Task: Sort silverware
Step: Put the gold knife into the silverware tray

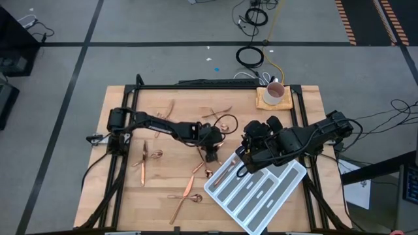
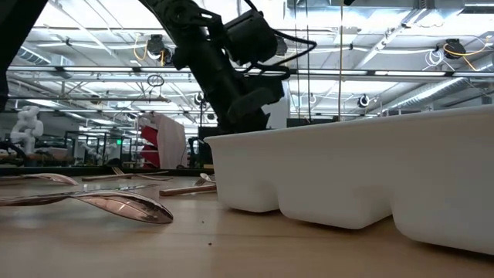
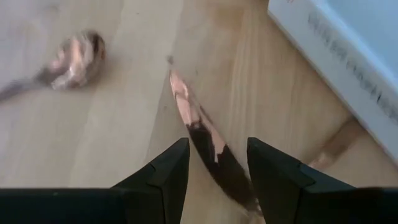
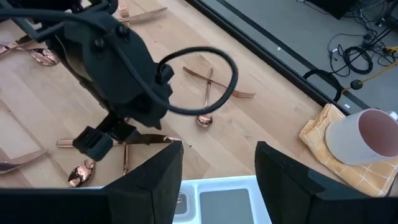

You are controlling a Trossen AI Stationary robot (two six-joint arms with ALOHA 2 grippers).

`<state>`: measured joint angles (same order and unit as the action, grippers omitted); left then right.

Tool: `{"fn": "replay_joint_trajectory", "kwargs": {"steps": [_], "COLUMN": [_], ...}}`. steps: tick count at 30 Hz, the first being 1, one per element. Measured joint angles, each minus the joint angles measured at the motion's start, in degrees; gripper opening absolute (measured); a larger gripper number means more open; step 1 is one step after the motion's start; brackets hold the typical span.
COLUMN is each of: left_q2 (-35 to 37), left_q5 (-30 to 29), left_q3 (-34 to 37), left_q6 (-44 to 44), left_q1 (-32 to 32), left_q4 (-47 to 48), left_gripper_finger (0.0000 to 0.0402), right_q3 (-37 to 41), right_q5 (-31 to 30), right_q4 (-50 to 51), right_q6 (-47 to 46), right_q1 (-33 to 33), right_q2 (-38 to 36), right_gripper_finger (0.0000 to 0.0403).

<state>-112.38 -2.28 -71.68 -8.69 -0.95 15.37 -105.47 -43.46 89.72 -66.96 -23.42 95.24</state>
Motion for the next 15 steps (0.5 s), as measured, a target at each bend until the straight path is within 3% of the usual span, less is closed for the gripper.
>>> {"fn": "replay_joint_trajectory", "kwargs": {"steps": [15], "left_q2": [-2.12], "left_q5": [-5.47], "left_q3": [-0.11], "left_q6": [-0.04], "left_q1": [1.86], "left_q4": [-1.82], "left_gripper_finger": [0.0167], "right_q3": [0.0], "right_q5": [0.0], "right_q4": [-0.14], "right_q6": [0.13], "right_q1": [0.0], "right_q2": [0.0], "right_gripper_finger": [0.0187]}}
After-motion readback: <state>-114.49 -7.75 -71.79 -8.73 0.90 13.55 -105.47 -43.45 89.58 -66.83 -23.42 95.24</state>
